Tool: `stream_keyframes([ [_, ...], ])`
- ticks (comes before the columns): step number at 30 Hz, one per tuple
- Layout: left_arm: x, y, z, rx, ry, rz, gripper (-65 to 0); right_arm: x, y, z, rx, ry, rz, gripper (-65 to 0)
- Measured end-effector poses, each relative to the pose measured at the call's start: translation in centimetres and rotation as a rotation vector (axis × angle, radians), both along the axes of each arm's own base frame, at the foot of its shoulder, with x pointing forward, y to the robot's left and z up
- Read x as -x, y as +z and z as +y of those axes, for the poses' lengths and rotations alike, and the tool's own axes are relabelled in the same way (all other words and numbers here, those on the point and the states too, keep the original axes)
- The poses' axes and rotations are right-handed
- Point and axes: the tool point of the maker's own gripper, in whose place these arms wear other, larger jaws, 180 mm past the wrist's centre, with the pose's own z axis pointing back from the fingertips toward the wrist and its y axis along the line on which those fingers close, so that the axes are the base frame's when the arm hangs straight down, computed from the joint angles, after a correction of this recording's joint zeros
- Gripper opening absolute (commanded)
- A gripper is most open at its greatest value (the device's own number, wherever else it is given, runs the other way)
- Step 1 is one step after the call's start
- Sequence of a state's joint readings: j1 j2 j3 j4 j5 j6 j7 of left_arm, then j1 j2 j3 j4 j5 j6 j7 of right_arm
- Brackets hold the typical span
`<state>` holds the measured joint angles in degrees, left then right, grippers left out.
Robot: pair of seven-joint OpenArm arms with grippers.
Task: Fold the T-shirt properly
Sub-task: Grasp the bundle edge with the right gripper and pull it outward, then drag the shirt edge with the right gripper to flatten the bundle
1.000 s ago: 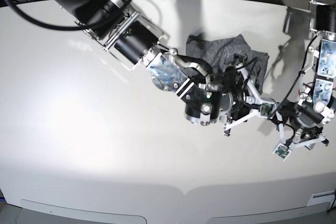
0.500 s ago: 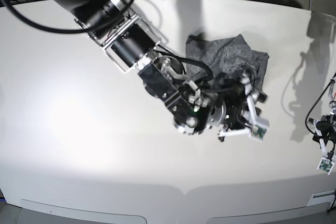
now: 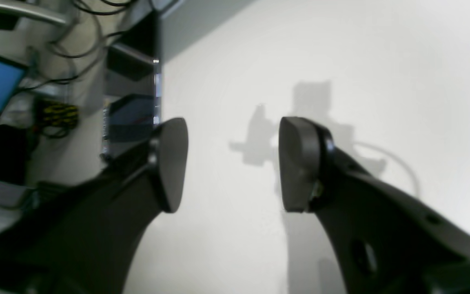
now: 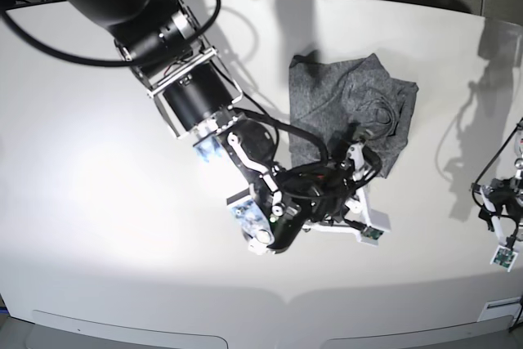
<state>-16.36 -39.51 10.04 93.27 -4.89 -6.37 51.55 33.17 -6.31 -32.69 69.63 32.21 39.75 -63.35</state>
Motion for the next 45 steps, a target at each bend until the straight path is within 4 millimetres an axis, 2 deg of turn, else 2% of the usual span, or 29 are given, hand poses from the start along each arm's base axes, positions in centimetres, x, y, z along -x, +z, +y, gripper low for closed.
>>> stream_keyframes([
  [3, 0.0, -0.1, -0.2, 0.013, -0.002, 0.002, -30.7, 0.6, -2.6, -1.7, 0.161, 0.043, -0.041, -41.9],
  [10, 0.1, -0.2, 0.0, 0.012, 0.005, 0.012, -30.6, 2.8, -3.7, -0.5, 0.227, 0.146, -0.068, -41.9],
  [12, 0.1, -0.2, 0.0, 0.012, 0.005, 0.012, -30.6, 2.4, -4.0, -0.6, 0.232, 0.135, -0.083, -41.9],
  [16, 0.2, -0.3, 0.0, 0.011, 0.007, 0.015, -30.6, 1.9, -5.9, -1.2, 0.257, 0.108, -0.064, -41.9],
  [20, 0.2, -0.3, 0.0, 0.012, 0.007, 0.015, -30.7, 0.7, -6.7, 0.0, 0.205, 0.079, -0.126, -41.9],
  [24, 0.2, -0.3, 0.0, 0.011, 0.007, 0.015, -30.7, -0.5, -5.1, 2.4, 0.107, 0.047, -0.214, -41.9],
  [28, 0.2, -0.3, 0.0, 0.011, 0.007, 0.015, -30.7, -2.0, -3.6, 3.5, 0.013, 0.007, -0.307, -41.9],
  [32, 0.2, -0.3, 0.0, 0.011, 0.007, 0.015, -30.7, -4.9, -1.6, 4.0, -0.091, -0.116, -0.467, -41.9],
  [38, 0.7, -0.9, 0.0, 0.011, 0.008, 0.034, -30.6, -6.3, -1.5, 3.4, -0.099, -0.216, -0.488, -41.9],
  [40, 0.6, -0.8, 0.0, 0.011, 0.007, 0.028, -30.7, -7.2, 0.3, 3.9, -0.215, -0.294, -0.501, -41.9],
  [42, 0.4, -0.7, -0.1, 0.013, 0.000, 0.019, -30.6, -7.3, 2.5, 4.8, -0.372, -0.347, -0.448, -41.9],
  [43, 0.4, -0.7, -0.2, 0.014, -0.002, 0.016, -30.6, -7.1, 2.9, 5.1, -0.413, -0.351, -0.410, -41.9],
  [45, 0.3, -0.6, -0.2, 0.014, -0.004, 0.013, -30.6, -5.3, 3.2, 6.3, -0.454, -0.246, -0.357, -41.8],
])
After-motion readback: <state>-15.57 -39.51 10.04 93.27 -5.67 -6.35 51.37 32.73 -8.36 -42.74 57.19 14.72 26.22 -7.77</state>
